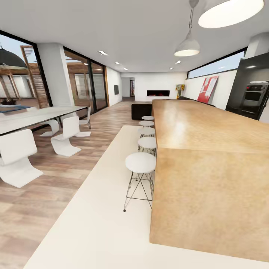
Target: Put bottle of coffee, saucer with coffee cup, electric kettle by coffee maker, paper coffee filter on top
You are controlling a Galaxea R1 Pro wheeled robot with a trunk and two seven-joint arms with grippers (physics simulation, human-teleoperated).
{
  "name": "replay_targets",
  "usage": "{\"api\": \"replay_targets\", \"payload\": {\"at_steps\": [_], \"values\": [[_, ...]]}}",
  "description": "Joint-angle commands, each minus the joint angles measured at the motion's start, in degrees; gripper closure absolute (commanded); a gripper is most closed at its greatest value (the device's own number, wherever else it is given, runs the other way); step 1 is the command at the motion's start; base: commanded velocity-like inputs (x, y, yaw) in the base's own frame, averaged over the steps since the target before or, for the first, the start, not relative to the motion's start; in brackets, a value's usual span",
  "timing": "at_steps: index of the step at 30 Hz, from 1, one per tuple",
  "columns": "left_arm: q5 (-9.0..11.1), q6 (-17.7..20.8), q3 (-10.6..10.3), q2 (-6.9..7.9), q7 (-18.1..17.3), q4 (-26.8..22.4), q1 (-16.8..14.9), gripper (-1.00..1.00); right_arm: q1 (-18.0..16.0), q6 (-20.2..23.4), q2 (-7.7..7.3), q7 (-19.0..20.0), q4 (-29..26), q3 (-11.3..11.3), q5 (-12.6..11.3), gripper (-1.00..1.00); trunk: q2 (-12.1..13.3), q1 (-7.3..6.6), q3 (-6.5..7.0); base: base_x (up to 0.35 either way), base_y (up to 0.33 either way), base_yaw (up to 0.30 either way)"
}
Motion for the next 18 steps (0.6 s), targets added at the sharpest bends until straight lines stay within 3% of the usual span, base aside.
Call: {"api": "replay_targets", "payload": {"at_steps": [1,9,18], "values": [[0.2,-0.3,0.2,-0.24,-0.1,-0.3,0.1,-1.00,-0.3,0.1,0.33,-0.1,-0.3,0.0,0.0,-1.00,0.0,0.00,-0.03,0.000,0.000,0.000],[0.2,-0.3,0.1,-0.18,-0.1,-0.5,0.1,-1.00,-0.5,-0.1,2.49,0.1,-2.2,0.1,0.0,-1.00,0.0,0.00,-0.03,0.000,0.000,0.000],[0.2,-0.3,0.1,-0.18,-0.1,-0.5,0.1,-1.00,-0.5,-0.1,2.64,-0.1,-2.3,-0.1,-0.1,-1.00,0.0,0.00,-0.03,0.000,0.000,0.000]]}}
